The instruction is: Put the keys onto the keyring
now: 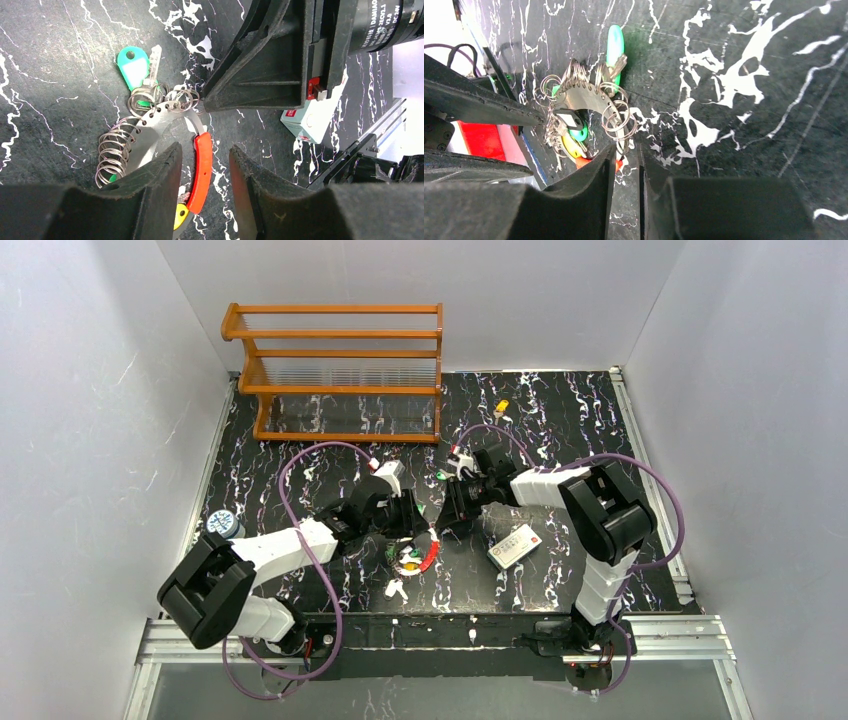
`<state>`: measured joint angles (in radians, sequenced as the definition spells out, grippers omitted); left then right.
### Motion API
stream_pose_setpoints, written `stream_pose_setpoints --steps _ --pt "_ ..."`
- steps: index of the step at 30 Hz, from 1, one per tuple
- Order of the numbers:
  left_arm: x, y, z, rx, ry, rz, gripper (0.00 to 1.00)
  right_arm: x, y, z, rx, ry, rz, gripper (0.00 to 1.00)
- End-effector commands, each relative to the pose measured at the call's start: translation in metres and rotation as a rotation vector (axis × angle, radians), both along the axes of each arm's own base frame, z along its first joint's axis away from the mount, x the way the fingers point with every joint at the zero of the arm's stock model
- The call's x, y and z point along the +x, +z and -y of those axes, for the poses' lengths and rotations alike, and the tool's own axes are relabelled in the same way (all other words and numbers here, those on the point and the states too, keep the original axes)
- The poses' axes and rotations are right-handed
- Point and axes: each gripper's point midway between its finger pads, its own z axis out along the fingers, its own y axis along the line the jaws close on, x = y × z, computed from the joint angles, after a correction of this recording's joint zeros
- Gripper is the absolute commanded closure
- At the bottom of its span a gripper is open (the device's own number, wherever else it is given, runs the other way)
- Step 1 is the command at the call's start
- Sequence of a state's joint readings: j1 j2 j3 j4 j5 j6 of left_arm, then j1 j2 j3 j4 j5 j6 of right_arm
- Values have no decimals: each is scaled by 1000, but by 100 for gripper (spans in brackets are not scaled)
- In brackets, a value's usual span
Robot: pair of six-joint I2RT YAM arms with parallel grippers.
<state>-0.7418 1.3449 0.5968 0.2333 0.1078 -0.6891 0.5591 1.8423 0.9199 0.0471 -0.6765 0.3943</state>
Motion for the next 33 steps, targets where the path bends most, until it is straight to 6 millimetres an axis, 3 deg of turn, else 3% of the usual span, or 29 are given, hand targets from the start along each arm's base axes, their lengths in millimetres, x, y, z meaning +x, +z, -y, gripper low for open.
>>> stream_pose_setpoints --steps 1,4,8,15,21,29,33 --pt "-3 4 -6 12 7 17 62 4 2 -5 -16 31 33 75" --pt "-3 5 -8 20 10 24 62 4 1 -5 -25 39 51 83" --pt "-2 6 -9 36 7 26 62 -3 4 -4 -22 60 44 83" --pt "-1 7 -12 49 10 31 62 -6 14 -5 10 72 60 67" --pt "-3 8 -13 48 8 33 62 -4 13 -13 50 90 58 65" --pt "-3 9 -17 60 15 41 62 -12 19 -22 82 134 59 80" --pt "-3 9 -19 72 19 45 62 -16 16 -25 77 146 57 79"
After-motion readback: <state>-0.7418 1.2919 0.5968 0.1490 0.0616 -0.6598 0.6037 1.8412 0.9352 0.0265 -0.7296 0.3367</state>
